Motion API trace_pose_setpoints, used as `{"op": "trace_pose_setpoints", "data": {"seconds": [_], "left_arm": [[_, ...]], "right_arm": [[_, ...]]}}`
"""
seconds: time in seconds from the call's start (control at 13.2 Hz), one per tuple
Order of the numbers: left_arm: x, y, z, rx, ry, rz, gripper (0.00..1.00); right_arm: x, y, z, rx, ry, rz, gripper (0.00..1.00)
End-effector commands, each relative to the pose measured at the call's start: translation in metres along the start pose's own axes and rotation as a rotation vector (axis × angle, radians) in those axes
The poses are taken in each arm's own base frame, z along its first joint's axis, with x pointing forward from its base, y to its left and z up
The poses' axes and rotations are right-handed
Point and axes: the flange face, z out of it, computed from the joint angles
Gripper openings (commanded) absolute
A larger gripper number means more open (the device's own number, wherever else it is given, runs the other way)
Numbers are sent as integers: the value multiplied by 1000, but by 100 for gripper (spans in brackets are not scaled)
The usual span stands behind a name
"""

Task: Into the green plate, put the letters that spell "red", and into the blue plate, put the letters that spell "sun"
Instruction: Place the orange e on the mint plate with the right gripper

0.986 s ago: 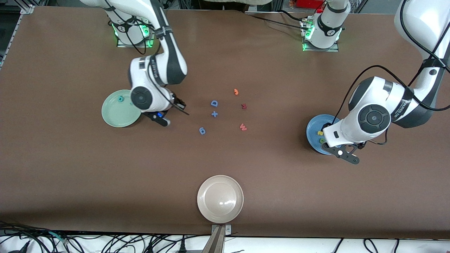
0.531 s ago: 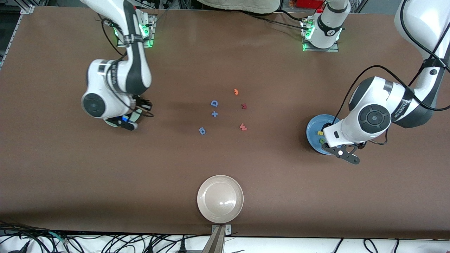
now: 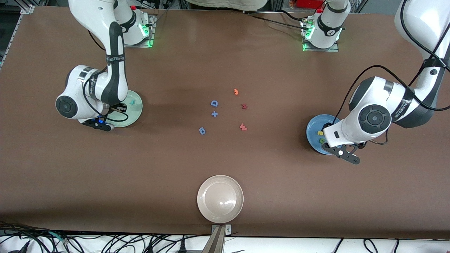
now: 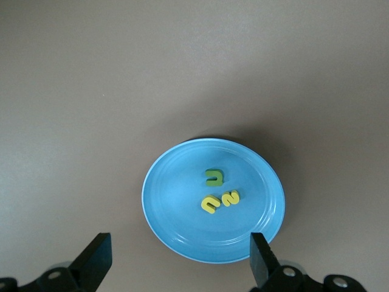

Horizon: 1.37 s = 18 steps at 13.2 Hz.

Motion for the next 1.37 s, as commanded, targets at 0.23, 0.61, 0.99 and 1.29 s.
{"op": "trace_pose_setpoints", "data": {"seconds": [0.23,0.61,0.99,1.29], "left_arm": [[-5,-2,-10,-3,-8,-1,100],[-5,-5,-14,-1,-2,-8,100],[-5,-5,-14,-1,-2,-7,100],[-14,-6,-48,46,36,-21,100]], "right_arm": [[13,5,34,26,39,-40,13],[19,-3,46,56,53,-39,54],[13,-5,8,127,1,-36,99],[15,16,-85,190,-78,-45,99]]}}
